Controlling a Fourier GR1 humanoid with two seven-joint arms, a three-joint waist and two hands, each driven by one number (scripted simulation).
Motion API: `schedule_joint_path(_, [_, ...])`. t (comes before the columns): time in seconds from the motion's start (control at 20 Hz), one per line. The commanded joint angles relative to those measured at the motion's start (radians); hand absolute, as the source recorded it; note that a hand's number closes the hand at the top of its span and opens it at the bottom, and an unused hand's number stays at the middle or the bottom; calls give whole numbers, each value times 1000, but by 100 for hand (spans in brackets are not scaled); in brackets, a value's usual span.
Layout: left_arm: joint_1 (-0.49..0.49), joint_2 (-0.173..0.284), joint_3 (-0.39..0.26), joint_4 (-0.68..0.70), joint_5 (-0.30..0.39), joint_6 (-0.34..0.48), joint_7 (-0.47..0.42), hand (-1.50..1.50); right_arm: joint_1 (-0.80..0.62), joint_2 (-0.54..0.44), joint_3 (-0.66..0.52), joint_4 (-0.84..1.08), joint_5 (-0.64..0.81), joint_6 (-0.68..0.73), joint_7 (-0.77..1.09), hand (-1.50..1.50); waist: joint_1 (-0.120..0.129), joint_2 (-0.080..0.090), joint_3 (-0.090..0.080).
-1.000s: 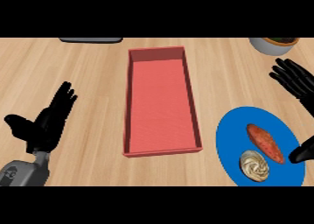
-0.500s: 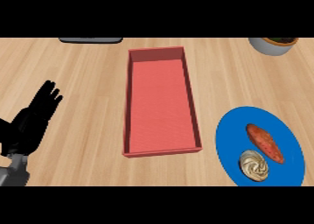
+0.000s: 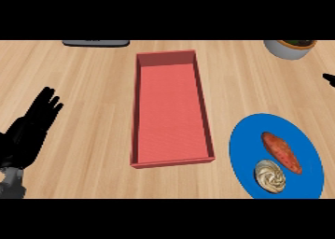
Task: Pick the sweet potato from the plate and place it in the cardboard box
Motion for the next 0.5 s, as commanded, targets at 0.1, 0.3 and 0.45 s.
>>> schedule_joint_path(0.1, [4,-4,-4,-50,-11,16,42,0,-53,-73,147,17,228,39,-78,-150,8,3,-1])
schedule_joint_path(0.3, [-22,-23,34,44,-11,-26,13,0,-16,-17,215,-45,306,-1,-7,-150,-23,1,-2])
schedule_joint_path(0.45, [-23,3,60,28,-17,-42,19,0,-89,0,267,40,330,77,26,-150,-8,3,-3])
